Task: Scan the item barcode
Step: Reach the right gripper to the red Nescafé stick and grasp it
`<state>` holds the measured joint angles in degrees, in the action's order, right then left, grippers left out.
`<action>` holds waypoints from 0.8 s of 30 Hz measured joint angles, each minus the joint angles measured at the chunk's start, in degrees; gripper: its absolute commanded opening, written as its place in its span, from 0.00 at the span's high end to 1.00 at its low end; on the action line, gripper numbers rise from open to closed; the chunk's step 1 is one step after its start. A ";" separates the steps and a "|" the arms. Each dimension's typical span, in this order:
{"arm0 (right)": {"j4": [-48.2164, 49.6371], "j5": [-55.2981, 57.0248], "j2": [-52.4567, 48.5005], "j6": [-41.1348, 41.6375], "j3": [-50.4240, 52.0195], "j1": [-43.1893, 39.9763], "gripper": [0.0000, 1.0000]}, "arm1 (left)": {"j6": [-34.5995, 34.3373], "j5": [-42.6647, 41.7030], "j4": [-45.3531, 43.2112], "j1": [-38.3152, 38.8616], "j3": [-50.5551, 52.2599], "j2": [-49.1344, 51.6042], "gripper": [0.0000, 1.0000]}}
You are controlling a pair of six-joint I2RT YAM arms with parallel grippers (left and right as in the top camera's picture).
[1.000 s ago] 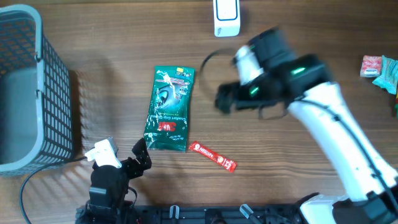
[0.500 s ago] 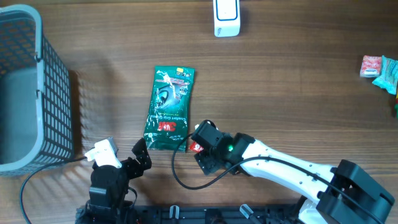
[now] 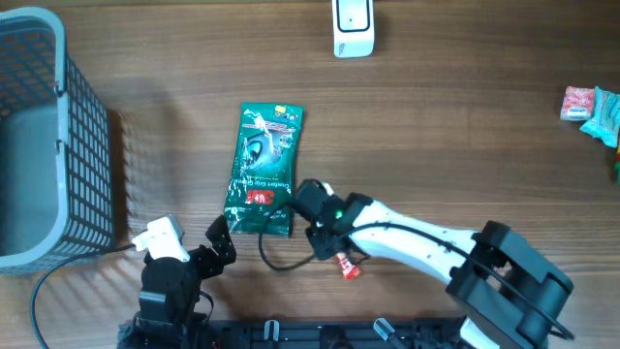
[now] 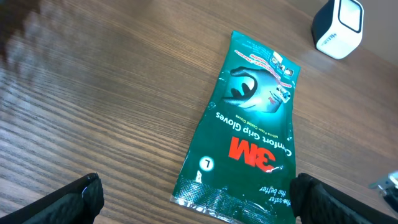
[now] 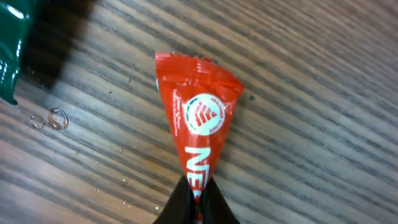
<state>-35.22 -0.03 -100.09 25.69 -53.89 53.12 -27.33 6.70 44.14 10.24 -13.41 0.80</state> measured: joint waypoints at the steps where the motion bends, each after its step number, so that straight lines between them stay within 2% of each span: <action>1: -2.47 -4.57 -0.39 -1.03 -1.20 -1.46 0.96 | 0.02 0.00 0.00 0.00 0.00 0.00 0.00; 2: -3.54 -9.01 -0.81 -2.40 -2.05 -3.13 0.95 | 0.02 0.00 -0.02 0.00 0.00 0.00 0.00; 6: -8.79 -50.90 -1.29 -17.81 -4.20 -17.70 0.96 | 0.02 -0.02 0.02 0.00 0.00 0.02 0.00; 11: -12.26 -81.22 -1.33 -22.34 -4.35 -23.32 0.96 | 0.02 0.00 0.00 0.00 0.00 0.04 0.00; 14: -12.13 -88.04 -1.33 -10.99 -4.35 -23.23 0.96 | 0.02 -0.02 0.00 0.00 0.00 0.04 0.00; 17: -12.11 -89.29 -1.33 5.68 -4.35 -23.23 0.96 | 0.02 0.00 0.00 0.00 0.00 0.04 0.00; 18: -11.82 -89.29 -1.33 8.76 -4.35 -23.23 0.96 | 0.02 -0.02 0.00 0.00 0.00 0.04 0.00; 20: -8.87 -89.29 -1.33 12.70 -4.35 -23.23 0.96 | 0.02 0.00 0.00 0.00 0.00 0.04 0.00; 24: -1.84 -89.18 -1.33 15.30 -4.37 -23.23 0.96 | 0.02 0.00 0.00 0.00 0.00 0.04 0.00</action>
<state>-37.06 -89.21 -101.43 40.99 -58.26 29.89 -27.31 6.70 44.14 10.24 -13.41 0.84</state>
